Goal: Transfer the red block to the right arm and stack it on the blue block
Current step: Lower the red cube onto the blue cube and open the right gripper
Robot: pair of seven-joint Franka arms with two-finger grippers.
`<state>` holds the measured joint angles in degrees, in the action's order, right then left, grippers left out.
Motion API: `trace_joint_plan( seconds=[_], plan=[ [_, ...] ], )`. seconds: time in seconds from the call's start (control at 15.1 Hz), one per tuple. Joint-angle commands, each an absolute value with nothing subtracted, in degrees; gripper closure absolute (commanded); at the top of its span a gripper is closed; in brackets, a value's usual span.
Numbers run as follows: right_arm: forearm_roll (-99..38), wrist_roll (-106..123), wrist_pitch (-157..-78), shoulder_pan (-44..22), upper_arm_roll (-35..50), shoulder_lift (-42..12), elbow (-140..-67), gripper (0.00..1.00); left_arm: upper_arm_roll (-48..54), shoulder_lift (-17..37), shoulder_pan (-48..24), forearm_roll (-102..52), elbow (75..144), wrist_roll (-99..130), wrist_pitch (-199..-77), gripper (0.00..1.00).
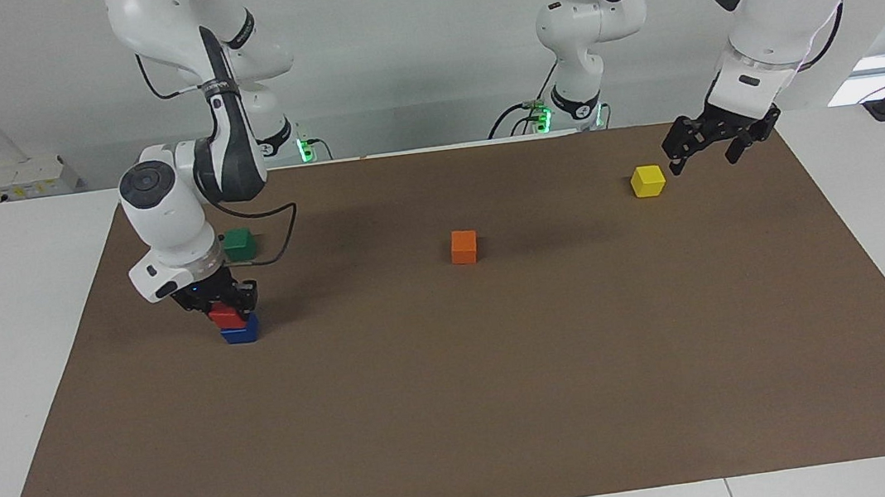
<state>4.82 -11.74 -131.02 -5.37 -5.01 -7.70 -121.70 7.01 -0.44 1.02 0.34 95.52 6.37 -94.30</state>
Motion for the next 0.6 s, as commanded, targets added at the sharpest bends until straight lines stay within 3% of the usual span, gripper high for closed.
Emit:
trace_joint_plan(
  seconds=[0.0,0.07,0.13,0.2,0.53],
  plan=[
    [6.33,-13.62,-134.37,-4.75,-4.57,-6.86,-123.92,0.85,6.68,-0.18,0.44,-0.53,94.39,6.24,-92.64,0.0],
    [6.33,-13.71,-136.47,-4.83,-4.57,-6.68,-125.23,0.39,6.85,-0.18,0.44,-0.61,94.48,6.24,-92.55,0.0],
    [6.33,-13.88,-138.5,-4.75,-4.57,-6.68,-125.94,0.07,6.86,-0.18,0.35,-0.62,94.31,6.33,-92.2,0.0],
    [6.33,-13.71,-139.12,-4.83,-4.57,-6.68,-125.95,0.0,6.86,-0.18,0.35,-0.62,94.22,6.24,-92.11,0.0],
    [6.15,-13.71,-135.37,-4.83,-4.48,-6.86,-123.67,0.0,6.94,-0.18,0.35,-0.61,94.31,6.33,-92.29,0.0]
  ],
)
